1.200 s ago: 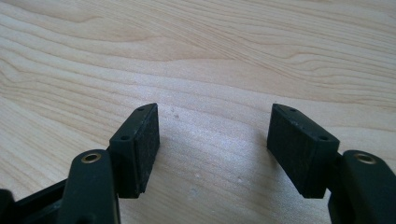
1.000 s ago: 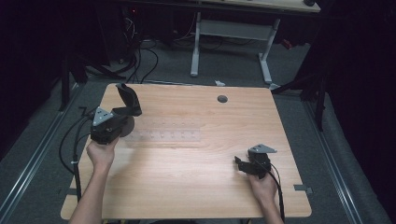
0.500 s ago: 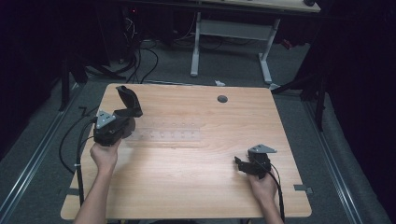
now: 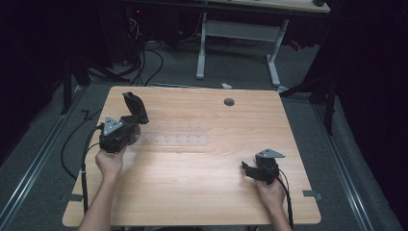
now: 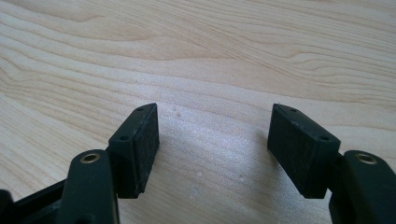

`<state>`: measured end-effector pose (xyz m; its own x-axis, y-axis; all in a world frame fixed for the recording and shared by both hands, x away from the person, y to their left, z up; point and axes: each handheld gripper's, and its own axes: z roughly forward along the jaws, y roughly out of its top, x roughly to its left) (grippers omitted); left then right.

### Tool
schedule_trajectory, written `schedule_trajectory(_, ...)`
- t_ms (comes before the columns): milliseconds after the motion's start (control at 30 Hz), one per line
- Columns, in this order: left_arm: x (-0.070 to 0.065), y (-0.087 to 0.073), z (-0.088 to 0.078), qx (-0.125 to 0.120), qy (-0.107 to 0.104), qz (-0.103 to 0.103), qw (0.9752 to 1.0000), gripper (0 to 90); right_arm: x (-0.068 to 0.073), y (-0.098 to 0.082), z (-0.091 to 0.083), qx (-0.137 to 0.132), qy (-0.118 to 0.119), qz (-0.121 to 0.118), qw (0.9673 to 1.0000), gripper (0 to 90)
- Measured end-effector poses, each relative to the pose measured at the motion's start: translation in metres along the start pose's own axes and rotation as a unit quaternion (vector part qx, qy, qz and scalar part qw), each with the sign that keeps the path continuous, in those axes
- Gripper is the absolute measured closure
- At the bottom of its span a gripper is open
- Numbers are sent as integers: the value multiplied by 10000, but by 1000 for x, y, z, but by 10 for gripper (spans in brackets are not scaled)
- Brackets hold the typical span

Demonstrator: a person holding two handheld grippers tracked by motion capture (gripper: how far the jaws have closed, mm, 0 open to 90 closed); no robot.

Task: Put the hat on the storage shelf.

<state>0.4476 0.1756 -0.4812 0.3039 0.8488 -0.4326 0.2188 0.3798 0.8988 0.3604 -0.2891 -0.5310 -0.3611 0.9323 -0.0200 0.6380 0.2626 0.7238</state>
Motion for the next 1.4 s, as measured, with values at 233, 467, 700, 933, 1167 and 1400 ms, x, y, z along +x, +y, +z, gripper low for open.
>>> schedule_trajectory(233,2,3,-3,23,27,-125,9999,752,0,0,0,2,1,0,10000,343)
schedule_trajectory(467,3,6,-6,147,235,-174,9995,554,0,0,0,1,2,-2,10000,343)
schedule_trajectory(700,6,11,-19,103,289,-426,9986,391,0,0,0,0,2,-3,10000,343)
schedule_trajectory(933,11,10,-38,120,349,-516,9980,369,0,0,0,-3,2,-1,10000,343)
schedule_trajectory(1167,9,4,-52,166,391,-458,9980,356,0,0,0,-1,4,6,10000,343)
schedule_trajectory(1400,4,0,-64,155,344,-591,9975,356,0,0,0,0,4,-3,10000,343)
